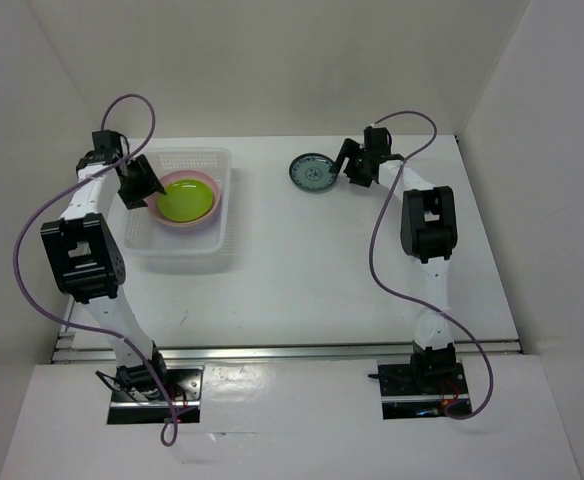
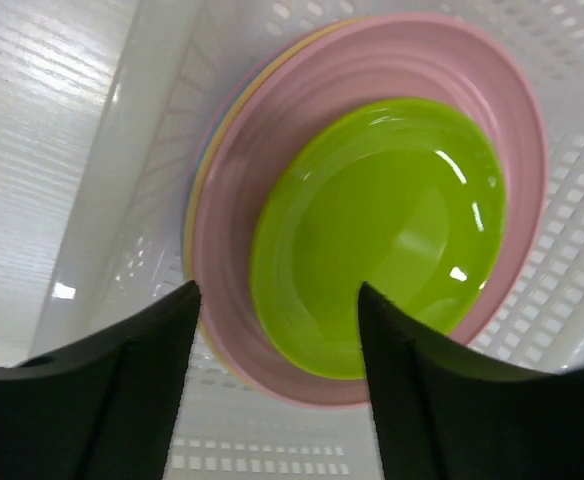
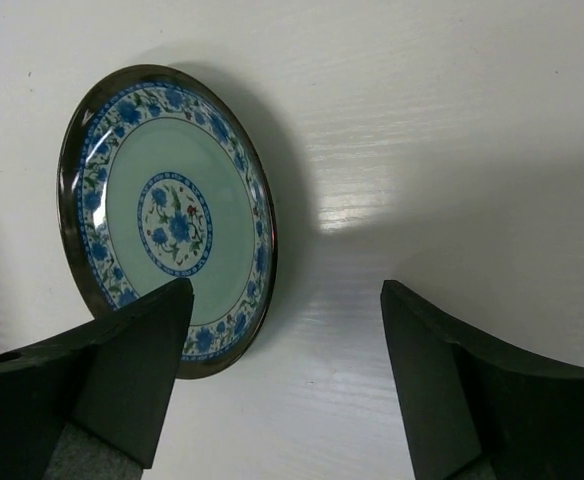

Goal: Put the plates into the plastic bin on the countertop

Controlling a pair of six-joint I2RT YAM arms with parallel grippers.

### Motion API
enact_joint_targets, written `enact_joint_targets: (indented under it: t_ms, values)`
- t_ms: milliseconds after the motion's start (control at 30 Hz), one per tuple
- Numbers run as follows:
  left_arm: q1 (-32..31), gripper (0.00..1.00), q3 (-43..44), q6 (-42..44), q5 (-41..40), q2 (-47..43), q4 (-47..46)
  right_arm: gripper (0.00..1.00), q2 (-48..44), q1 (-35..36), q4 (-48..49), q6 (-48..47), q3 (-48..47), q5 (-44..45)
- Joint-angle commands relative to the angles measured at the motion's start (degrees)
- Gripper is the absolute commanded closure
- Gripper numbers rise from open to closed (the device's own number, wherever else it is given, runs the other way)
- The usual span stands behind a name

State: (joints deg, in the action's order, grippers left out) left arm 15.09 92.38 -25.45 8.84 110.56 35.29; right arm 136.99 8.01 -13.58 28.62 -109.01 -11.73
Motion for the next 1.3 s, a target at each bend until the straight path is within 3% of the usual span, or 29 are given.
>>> enact_joint_targets:
  t_ms: [0,100,133,233,367,500,533,600,633,867,967,1067,1267]
  values:
    - [-1.8,0.27,4.3,1.0,-3.8,-0.9,2.0,0.19,1.5,0.3,-0.1,-0.5,-3.0,-1.1]
    - [-3.0,0.19,5.7,1.0,-5.5,-3.0,2.7,0.23,2.1,0.3,0.4,-0.5,-3.0,-2.6]
    - [-3.0,0.09,5.7,1.5,-6.1,-4.6,3.3,0.27,2.7,0.3,1.1,0.1,-3.0,-2.6]
    - [-4.2,0.09,7.2,2.1,-6.1,-6.8,3.3,0.37,3.9,0.3,2.3,0.7,-3.0,-3.3]
    - [-5.5,0.08,10.0,3.1,-6.1,-8.6,3.9,0.38,6.4,0.3,2.9,3.8,-3.8,-6.0]
    - [-8.7,0.08,10.5,3.1,-3.7,-9.8,3.7,0.60,9.4,0.3,2.9,5.9,-5.6,-6.6]
    - [-9.4,0.08,10.5,3.1,-3.1,-9.8,3.7,0.77,10.3,0.3,1.9,5.9,-7.0,-6.6]
    - [-11.4,0.08,11.2,3.1,-3.1,-9.8,3.2,0.97,10.9,0.3,0.4,6.6,-8.5,-6.6]
    - [-12.1,0.08,11.2,3.1,-2.3,-9.8,3.2,1.00,10.9,0.3,-0.5,6.6,-9.2,-6.6]
    - [-16.4,0.07,14.6,4.4,17.1,-6.4,-2.5,1.00,-5.0,0.3,4.0,3.4,-1.0,-11.6]
    - [-18.4,0.08,17.5,5.1,25.1,-3.5,-4.5,1.00,-11.7,0.3,8.7,3.4,4.8,-18.3]
    - [-20.6,0.10,19.4,4.5,26.7,0.5,-5.1,1.00,-15.1,1.7,9.8,4.1,6.7,-23.8]
    - [-22.4,0.13,18.7,2.9,24.7,4.0,-5.6,1.00,-19.6,7.7,10.0,1.9,10.0,-24.6]
